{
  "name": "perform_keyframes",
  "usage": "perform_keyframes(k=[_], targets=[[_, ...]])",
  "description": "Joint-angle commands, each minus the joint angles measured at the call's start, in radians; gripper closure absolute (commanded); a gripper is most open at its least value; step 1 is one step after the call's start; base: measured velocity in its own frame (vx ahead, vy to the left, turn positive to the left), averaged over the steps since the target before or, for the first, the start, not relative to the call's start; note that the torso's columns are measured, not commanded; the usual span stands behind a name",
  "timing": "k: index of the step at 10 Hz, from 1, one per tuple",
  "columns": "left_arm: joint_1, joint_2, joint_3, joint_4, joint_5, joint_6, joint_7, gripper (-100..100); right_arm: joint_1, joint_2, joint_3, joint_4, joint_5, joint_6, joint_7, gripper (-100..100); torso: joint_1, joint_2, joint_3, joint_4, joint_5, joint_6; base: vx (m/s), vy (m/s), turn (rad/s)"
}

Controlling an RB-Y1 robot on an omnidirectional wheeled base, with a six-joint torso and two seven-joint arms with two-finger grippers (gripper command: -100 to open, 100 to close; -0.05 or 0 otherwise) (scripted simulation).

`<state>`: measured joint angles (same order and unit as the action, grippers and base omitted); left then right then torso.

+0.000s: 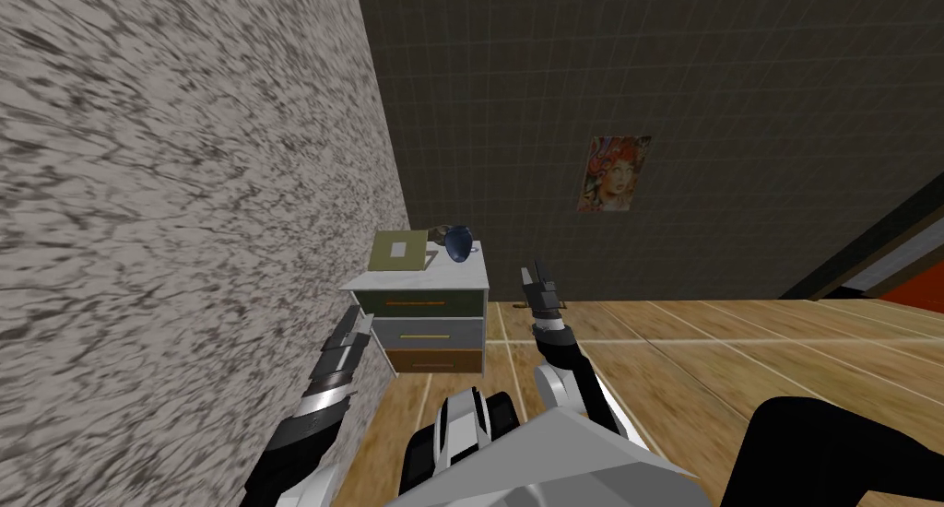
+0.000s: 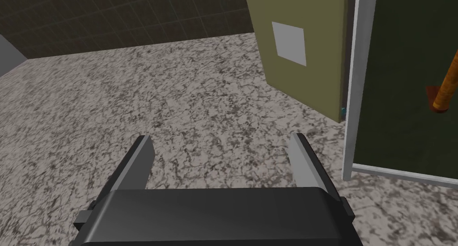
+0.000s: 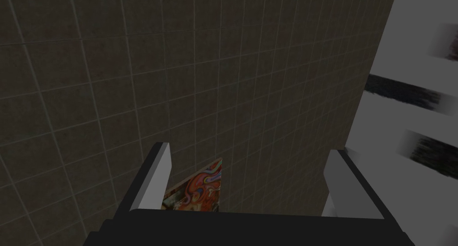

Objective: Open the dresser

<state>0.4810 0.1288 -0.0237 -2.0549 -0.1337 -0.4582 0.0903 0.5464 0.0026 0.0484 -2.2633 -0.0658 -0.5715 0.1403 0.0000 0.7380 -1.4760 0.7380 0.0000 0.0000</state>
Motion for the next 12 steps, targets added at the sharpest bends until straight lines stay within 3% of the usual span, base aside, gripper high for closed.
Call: perform_keyframes(k=[1,12], targets=[[-0.011,-0.003,-0.009,0.055,-0.008,-0.021,-0.015,-100,0.000,0.000,0.000,0.000,0.000,0.000,0.000,0,0.000,0.000,0.000,0.000,0.000,0.000,0.035,0.013,-0.031],[-0.073,-0.018,-0.037,0.285,-0.035,-0.083,-0.069,-100,0.000,0.000,0.000,0.000,0.000,0.000,0.000,0,0.000,0.000,0.000,0.000,0.000,0.000,0.035,0.014,-0.039]])
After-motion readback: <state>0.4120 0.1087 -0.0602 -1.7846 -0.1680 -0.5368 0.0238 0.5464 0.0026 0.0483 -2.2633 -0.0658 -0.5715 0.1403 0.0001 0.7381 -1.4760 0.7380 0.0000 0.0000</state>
